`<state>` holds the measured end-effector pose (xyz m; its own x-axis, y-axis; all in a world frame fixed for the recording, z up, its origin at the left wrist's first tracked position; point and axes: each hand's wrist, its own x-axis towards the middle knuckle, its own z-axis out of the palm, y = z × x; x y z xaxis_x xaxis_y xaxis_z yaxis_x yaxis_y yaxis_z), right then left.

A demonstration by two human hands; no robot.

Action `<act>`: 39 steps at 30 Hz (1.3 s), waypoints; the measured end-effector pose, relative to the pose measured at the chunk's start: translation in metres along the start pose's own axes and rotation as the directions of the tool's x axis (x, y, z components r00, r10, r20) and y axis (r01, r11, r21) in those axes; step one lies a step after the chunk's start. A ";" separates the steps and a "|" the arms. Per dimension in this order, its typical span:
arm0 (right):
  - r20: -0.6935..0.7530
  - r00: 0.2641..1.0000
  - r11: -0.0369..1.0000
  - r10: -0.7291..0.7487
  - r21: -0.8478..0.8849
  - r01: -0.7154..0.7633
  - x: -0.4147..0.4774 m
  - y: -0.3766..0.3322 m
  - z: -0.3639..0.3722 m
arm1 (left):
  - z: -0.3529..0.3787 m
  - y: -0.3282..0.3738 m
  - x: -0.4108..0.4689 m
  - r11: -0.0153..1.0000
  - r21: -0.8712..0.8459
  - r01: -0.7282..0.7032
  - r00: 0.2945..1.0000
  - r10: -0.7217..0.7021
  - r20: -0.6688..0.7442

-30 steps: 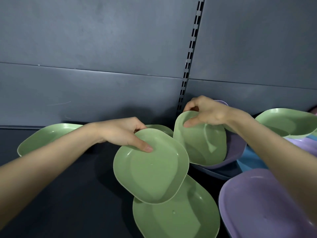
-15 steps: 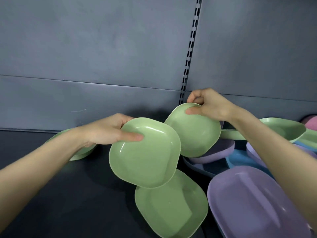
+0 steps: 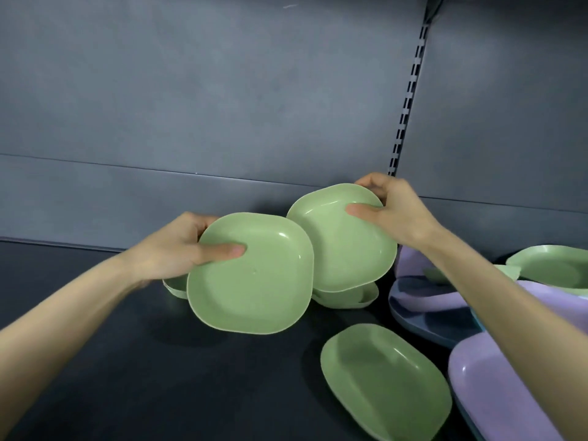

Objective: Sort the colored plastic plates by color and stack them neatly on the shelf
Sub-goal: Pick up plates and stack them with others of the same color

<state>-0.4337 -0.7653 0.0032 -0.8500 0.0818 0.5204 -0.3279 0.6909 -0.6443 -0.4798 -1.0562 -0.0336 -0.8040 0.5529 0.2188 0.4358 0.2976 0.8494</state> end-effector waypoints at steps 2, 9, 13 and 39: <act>-0.013 1.000 1.000 -0.001 0.004 0.001 0.004 -0.009 0.017 | -0.018 -0.009 -0.003 1.000 0.029 -0.003 1.000 0.003 -0.014; -0.065 0.995 0.997 0.071 -0.012 -0.072 0.017 -0.030 0.100 | -0.100 -0.061 -0.007 0.988 0.156 0.000 0.995 0.017 -0.103; -0.133 0.983 0.992 0.126 0.010 -0.126 0.021 -0.031 0.141 | -0.132 -0.094 -0.002 0.984 0.177 0.011 0.992 0.011 -0.123; -0.196 0.949 0.966 0.249 -0.023 -0.258 0.040 0.012 0.152 | -0.075 -0.158 0.099 0.904 0.426 0.021 1.000 -0.020 -0.007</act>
<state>-0.5347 -0.8630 -0.0687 -0.8073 0.3899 0.4429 -0.0882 0.6624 -0.7439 -0.6586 -1.1066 -0.1096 -0.8155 0.5411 0.2053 0.5495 0.6125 0.5682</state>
